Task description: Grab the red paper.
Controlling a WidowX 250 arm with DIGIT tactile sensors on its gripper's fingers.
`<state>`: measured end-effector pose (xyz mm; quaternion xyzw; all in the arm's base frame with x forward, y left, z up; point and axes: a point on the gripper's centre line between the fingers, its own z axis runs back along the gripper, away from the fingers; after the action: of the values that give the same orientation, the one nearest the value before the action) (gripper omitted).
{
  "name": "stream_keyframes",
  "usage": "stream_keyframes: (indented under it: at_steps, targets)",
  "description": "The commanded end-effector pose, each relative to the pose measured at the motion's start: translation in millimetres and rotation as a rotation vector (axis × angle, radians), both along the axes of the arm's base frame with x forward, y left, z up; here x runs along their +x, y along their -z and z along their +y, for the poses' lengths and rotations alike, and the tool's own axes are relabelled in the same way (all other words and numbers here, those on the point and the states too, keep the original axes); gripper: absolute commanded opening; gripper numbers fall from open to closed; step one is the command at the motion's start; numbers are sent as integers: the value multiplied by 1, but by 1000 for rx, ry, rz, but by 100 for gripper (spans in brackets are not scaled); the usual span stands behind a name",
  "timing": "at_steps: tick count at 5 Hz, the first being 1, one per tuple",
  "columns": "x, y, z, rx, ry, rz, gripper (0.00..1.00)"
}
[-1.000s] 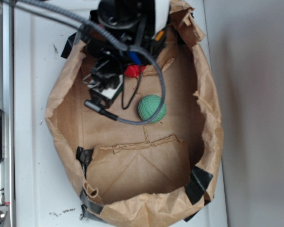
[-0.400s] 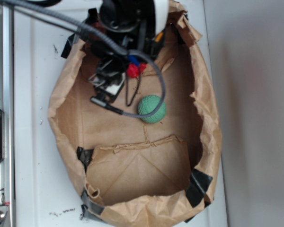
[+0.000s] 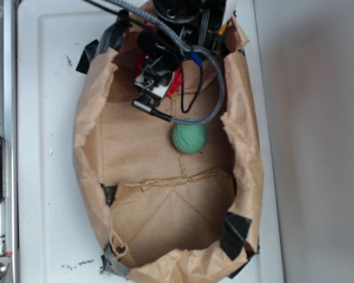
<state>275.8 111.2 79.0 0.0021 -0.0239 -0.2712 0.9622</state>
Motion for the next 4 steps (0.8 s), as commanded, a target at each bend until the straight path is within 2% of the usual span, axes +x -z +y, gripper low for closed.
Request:
stream_keyframes:
  at_steps: [1, 2, 4]
  targets:
    - [-19, 16, 4, 110, 30, -23, 82]
    - [-18, 15, 4, 64, 5, -39, 0]
    - [-14, 18, 6, 69, -35, -51, 0]
